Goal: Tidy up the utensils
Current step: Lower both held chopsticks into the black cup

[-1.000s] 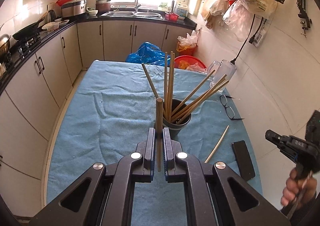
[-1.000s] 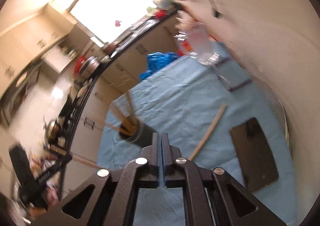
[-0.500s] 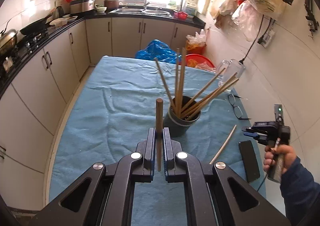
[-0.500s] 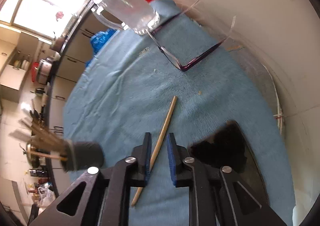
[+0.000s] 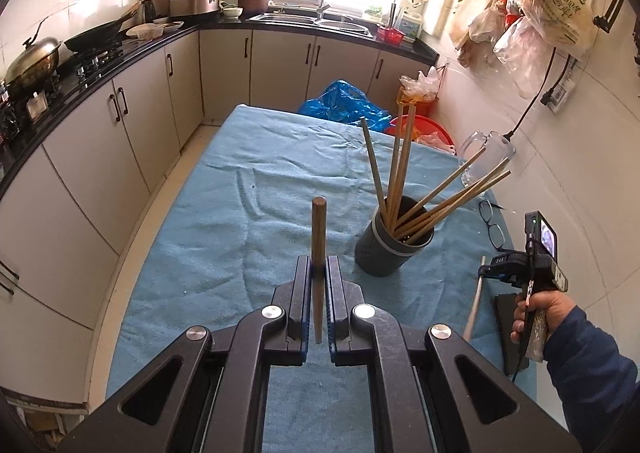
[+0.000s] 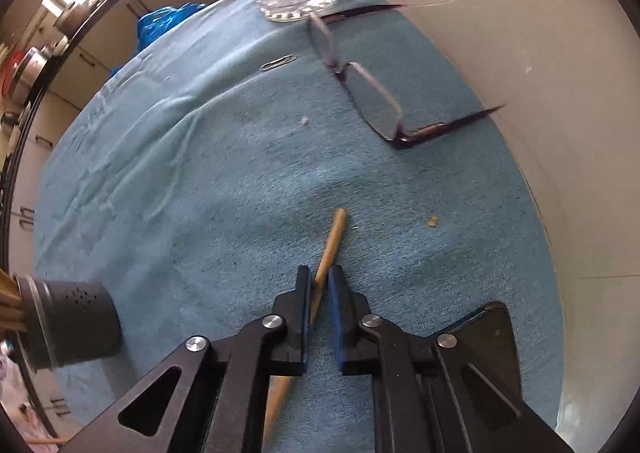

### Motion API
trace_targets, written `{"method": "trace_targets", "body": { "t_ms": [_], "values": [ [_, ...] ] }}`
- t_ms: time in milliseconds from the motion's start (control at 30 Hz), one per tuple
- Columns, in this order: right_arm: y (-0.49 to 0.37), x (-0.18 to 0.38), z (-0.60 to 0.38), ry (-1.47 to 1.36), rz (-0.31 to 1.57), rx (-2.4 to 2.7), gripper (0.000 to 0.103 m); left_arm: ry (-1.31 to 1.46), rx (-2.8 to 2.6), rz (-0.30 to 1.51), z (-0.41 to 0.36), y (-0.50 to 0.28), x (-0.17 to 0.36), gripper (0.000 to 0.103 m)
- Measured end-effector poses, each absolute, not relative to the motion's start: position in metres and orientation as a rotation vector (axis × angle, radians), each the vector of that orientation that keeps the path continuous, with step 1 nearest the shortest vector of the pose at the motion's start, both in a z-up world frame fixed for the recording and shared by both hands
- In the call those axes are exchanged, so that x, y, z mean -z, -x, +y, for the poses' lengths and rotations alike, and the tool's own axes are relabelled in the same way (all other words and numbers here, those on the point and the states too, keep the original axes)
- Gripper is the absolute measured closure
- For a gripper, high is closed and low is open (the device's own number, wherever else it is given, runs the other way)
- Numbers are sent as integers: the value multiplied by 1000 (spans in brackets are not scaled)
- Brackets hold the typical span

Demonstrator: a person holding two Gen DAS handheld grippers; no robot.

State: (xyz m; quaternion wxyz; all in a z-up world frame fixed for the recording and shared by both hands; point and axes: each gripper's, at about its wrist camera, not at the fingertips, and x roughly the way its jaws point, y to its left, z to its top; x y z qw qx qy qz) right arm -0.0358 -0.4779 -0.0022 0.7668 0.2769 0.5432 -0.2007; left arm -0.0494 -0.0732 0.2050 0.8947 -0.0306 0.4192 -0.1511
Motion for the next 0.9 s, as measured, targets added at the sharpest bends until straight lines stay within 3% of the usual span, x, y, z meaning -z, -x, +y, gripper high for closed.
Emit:
{"method": "trace_targets", "body": {
  "t_ms": [300,600,900],
  "values": [
    [89,-43,-460,-696,956,276,97,42,375,853,-90,43,-212,97],
    [141,-118,-409,-558,668,171,97,33,430,832,-101,42,-218,97],
    [172,-174,-396,-480,526,193,98,45,437,798,-101,38,-233,97]
  ]
}}
